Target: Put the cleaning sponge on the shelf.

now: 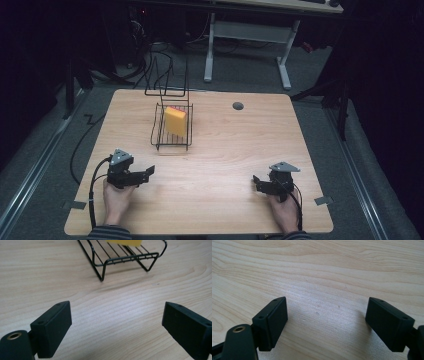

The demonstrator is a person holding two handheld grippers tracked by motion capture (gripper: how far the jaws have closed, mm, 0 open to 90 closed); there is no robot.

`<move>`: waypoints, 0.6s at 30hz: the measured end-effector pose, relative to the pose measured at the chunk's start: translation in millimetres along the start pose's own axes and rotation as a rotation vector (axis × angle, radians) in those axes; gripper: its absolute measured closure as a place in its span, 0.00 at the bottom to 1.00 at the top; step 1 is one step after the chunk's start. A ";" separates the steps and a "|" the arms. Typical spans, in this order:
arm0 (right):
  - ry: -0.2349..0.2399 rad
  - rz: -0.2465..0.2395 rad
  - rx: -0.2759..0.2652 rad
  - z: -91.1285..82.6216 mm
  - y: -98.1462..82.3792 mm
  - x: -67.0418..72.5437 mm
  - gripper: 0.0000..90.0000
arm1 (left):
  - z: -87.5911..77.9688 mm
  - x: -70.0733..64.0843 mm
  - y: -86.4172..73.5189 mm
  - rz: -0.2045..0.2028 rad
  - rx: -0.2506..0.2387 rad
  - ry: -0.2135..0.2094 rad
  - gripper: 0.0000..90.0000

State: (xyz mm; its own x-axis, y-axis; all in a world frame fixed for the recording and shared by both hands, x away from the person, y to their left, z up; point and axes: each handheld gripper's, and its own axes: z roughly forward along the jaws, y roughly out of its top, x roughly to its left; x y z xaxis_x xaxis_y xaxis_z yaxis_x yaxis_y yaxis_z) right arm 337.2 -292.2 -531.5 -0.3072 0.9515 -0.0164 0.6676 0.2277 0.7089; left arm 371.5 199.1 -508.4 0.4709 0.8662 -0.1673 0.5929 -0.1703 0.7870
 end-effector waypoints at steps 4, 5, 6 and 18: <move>0.000 0.003 0.001 -0.1 0.0 0.3 0.20 | 5.2 -1.0 -6.6 0.007 0.021 0.010 0.11; 0.001 0.000 0.000 0.0 0.0 0.1 0.20 | 6.0 -1.3 -7.6 0.006 0.023 0.012 0.11; 0.000 0.002 0.001 0.0 0.0 0.2 0.20 | 7.0 -1.7 -8.9 0.010 0.027 0.015 0.11; 0.001 0.000 0.000 0.0 0.0 0.1 0.20 | 20.8 -7.0 -22.2 0.075 0.100 0.093 0.11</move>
State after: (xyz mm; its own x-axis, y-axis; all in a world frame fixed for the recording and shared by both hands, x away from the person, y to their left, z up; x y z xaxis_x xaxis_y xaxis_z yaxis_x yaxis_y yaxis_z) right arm 337.1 -292.1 -531.5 -0.3073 0.9515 -0.0157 0.6678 0.2274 0.7087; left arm 368.6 187.0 -537.1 0.4569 0.8881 -0.0510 0.6223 -0.2782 0.7317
